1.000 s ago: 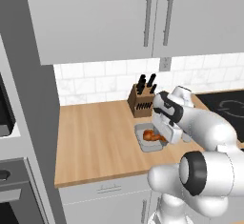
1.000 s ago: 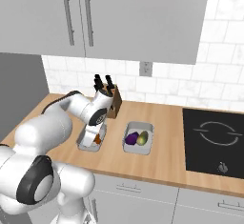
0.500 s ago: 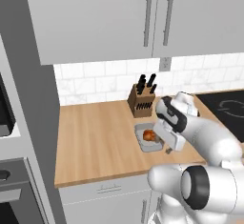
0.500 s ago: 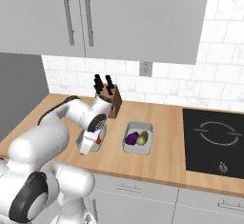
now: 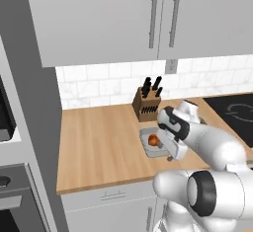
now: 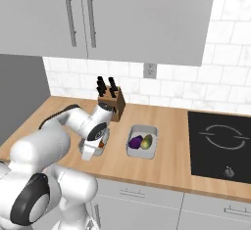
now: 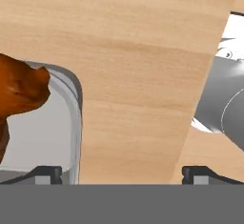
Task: Take the meat container that has the chicken drumstick and place it on the second highest rack of the freezer. Then take the vegetable container that has the eggplant and cucumber and place it on the highest rack of the freezer.
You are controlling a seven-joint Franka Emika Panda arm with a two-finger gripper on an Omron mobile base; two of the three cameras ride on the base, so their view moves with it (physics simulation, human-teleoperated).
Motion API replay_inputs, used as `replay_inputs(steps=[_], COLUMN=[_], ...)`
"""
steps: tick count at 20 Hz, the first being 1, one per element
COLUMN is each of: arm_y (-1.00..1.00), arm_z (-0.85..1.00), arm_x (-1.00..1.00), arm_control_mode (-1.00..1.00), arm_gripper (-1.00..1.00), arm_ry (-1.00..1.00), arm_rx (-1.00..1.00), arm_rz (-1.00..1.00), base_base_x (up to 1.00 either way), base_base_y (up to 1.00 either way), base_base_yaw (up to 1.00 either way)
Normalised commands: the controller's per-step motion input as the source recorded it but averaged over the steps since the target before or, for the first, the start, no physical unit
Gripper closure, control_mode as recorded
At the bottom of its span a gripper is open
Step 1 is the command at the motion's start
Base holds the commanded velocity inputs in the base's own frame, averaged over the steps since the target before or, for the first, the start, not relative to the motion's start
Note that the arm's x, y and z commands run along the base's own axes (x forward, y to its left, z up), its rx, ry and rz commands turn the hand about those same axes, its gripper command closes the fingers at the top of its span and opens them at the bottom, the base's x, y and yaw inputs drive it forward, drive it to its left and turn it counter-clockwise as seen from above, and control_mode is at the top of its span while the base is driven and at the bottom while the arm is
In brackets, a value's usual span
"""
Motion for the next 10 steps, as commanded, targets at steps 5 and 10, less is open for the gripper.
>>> replay_inputs(steps=[5, 10], arm_y=[0.00, 0.00], arm_z=[-0.04, -0.31], arm_x=[0.39, 0.11], arm_control_mode=[-1.00, -1.00], arm_gripper=[-1.00, -1.00], arm_ry=[0.01, 0.06], arm_rx=[0.00, 0.00], arm_rz=[0.00, 0.00], base_base_x=[0.00, 0.00], base_base_y=[0.00, 0.00], base_base_yaw=[0.00, 0.00])
